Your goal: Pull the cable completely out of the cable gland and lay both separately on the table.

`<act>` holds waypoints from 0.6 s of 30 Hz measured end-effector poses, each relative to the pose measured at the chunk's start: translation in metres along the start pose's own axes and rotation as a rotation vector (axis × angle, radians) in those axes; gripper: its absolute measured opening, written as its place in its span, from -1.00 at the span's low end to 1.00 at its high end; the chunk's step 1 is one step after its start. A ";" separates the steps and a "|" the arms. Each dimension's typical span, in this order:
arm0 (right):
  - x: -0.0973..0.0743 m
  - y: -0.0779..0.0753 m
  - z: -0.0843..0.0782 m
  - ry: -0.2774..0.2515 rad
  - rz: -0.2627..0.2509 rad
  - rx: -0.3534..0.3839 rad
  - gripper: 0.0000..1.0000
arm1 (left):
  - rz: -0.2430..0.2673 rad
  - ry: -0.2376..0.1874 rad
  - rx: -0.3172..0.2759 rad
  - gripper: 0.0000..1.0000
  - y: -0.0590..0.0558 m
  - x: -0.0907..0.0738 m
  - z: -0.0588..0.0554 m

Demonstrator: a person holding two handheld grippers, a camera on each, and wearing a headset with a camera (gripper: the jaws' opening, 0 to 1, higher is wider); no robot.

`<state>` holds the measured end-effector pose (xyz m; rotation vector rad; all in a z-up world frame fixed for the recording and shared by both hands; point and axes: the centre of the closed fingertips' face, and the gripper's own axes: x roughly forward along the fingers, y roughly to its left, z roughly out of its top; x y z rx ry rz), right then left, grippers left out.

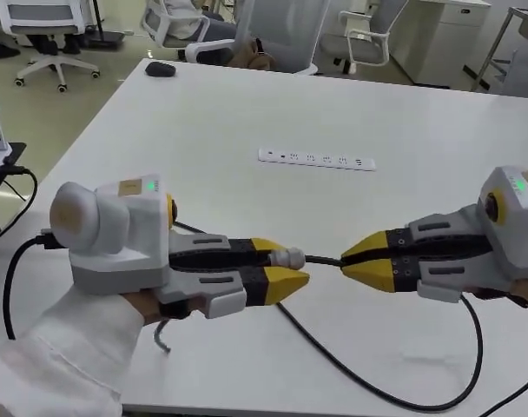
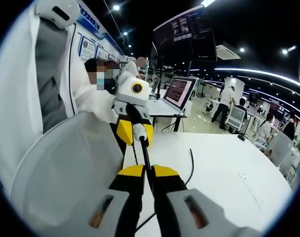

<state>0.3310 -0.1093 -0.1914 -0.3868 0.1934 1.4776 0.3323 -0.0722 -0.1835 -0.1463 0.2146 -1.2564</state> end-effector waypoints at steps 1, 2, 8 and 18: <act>-0.002 0.000 -0.002 0.002 -0.004 0.004 -0.92 | 0.001 -0.001 0.000 -0.66 0.000 0.000 0.000; -0.003 -0.001 -0.004 0.003 -0.008 0.007 -0.92 | 0.001 -0.002 -0.001 -0.66 0.000 0.000 0.000; -0.016 -0.007 -0.023 0.024 -0.049 0.055 -0.92 | 0.003 -0.009 0.000 -0.66 0.001 -0.001 0.002; -0.018 -0.005 -0.038 0.029 -0.065 0.105 -0.91 | 0.002 0.012 0.012 -0.66 0.000 -0.001 -0.002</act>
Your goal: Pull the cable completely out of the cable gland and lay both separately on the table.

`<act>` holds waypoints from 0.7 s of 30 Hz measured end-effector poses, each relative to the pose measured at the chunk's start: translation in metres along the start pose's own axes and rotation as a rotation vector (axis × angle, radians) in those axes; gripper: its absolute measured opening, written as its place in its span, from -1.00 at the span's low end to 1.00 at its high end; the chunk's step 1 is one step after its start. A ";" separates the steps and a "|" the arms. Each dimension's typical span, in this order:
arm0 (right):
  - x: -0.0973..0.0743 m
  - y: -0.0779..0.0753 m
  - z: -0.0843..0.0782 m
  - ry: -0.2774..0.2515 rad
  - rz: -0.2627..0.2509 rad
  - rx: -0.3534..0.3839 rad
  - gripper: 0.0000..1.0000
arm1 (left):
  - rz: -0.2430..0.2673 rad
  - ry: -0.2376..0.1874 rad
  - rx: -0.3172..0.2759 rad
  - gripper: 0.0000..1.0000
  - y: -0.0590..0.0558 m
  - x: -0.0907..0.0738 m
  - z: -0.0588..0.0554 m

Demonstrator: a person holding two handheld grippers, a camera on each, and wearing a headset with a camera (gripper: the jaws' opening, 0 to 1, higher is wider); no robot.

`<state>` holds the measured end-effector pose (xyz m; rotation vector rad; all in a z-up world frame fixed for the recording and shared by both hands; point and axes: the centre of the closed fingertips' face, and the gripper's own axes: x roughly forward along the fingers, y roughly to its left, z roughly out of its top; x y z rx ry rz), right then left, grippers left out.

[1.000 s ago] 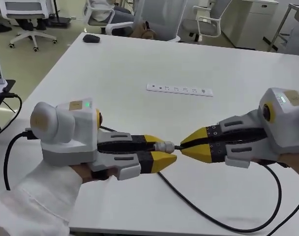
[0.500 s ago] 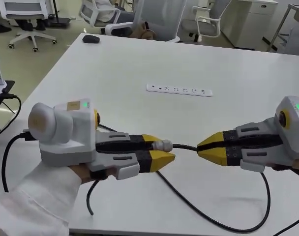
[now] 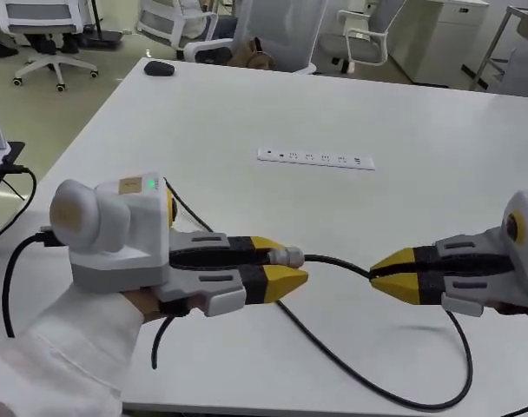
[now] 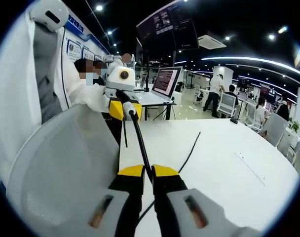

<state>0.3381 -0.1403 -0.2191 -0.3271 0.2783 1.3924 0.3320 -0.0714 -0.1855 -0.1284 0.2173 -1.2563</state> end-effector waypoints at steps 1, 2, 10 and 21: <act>0.000 0.000 0.000 -0.001 -0.001 0.001 -0.91 | 0.000 0.000 -0.001 -0.66 0.000 0.000 0.000; 0.001 0.000 0.000 -0.001 -0.002 0.002 -0.91 | 0.000 -0.002 -0.001 -0.66 0.000 0.000 0.000; 0.003 0.001 -0.003 0.023 0.011 0.009 -0.91 | 0.001 0.002 0.019 -0.66 -0.001 0.001 0.000; 0.017 0.003 0.022 -0.005 0.008 -0.041 -0.66 | -0.010 0.025 0.047 -0.66 -0.005 0.004 -0.003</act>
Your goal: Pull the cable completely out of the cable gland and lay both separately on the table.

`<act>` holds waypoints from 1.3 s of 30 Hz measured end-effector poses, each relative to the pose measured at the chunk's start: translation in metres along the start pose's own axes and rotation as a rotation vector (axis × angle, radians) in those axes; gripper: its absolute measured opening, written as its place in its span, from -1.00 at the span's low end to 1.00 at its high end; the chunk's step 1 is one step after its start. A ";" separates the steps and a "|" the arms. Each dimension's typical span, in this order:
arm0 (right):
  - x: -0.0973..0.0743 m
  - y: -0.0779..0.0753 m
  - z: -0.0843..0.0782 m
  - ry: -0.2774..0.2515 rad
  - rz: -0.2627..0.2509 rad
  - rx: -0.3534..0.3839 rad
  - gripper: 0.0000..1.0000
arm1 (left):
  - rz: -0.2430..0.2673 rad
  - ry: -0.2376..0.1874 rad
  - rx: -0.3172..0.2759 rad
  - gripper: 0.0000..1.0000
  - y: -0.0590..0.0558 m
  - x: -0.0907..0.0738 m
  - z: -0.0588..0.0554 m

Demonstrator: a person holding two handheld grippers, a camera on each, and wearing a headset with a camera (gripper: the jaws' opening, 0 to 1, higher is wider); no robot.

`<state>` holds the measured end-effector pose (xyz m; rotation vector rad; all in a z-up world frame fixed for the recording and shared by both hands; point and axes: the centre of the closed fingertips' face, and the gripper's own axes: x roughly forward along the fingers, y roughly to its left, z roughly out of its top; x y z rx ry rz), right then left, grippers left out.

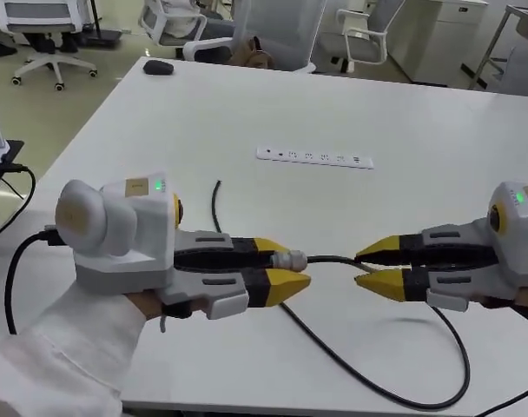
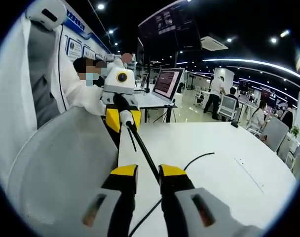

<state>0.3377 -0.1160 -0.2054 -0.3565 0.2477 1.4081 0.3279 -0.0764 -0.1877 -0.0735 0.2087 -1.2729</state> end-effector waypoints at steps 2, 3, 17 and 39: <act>0.006 0.002 0.011 -0.014 0.013 -0.024 -0.62 | 0.000 0.003 0.001 -0.66 0.000 0.000 0.000; 0.008 0.003 0.015 -0.020 0.020 -0.034 -0.62 | -0.001 0.004 0.002 -0.66 0.000 0.000 0.000; 0.036 0.021 0.033 -0.031 0.126 -0.114 -0.82 | -0.017 0.008 0.014 -0.66 -0.005 0.001 0.000; 0.023 0.016 0.020 -0.046 0.074 -0.062 -0.91 | 0.007 0.002 -0.004 -0.66 0.001 -0.001 0.000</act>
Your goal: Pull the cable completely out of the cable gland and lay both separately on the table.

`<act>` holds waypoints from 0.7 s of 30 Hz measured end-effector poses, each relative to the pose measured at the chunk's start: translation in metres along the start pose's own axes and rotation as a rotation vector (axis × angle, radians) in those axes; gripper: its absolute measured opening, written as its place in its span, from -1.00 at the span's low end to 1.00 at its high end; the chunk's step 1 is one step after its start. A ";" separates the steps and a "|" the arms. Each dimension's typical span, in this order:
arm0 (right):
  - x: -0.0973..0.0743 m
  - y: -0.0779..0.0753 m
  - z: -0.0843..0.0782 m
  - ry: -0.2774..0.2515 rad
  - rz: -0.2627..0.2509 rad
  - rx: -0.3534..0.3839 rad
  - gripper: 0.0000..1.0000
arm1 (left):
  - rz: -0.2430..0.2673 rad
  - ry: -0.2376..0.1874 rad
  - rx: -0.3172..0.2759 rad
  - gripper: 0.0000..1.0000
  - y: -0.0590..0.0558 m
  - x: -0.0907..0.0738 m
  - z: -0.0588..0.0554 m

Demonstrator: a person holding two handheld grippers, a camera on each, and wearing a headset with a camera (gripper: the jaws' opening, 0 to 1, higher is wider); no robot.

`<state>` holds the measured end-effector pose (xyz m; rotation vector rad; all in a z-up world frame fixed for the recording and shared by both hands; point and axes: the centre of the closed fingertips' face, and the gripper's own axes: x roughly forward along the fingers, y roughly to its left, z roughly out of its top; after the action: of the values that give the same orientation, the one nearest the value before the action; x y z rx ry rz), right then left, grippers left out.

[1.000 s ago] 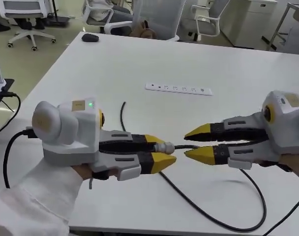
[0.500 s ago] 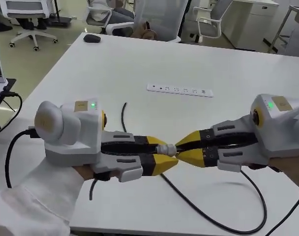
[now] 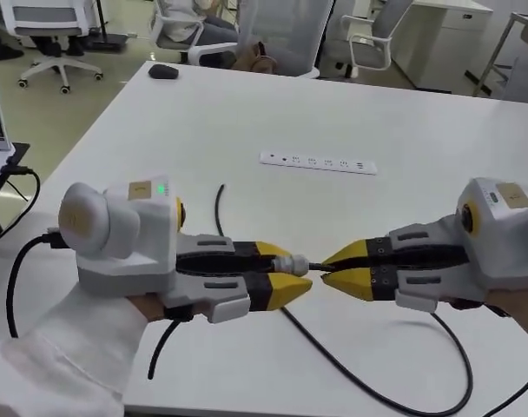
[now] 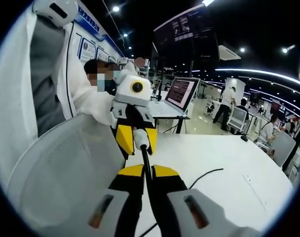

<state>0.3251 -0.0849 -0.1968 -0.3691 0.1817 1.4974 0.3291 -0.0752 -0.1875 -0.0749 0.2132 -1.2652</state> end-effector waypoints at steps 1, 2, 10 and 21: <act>-0.001 0.000 -0.002 0.002 -0.007 0.006 -0.91 | 0.000 0.003 0.001 -0.66 0.000 0.000 0.000; -0.003 -0.001 -0.003 0.001 -0.013 0.009 -0.91 | 0.000 0.003 0.002 -0.66 0.000 0.000 0.000; -0.020 -0.002 -0.017 0.024 -0.040 0.041 -0.91 | 0.004 -0.005 0.000 -0.66 0.001 -0.001 0.001; -0.040 -0.002 -0.038 0.060 -0.083 0.080 -0.89 | 0.007 0.002 0.008 -0.66 0.001 -0.001 0.001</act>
<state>0.3282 -0.1354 -0.2180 -0.3528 0.2700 1.3943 0.3301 -0.0741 -0.1871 -0.0662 0.2096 -1.2591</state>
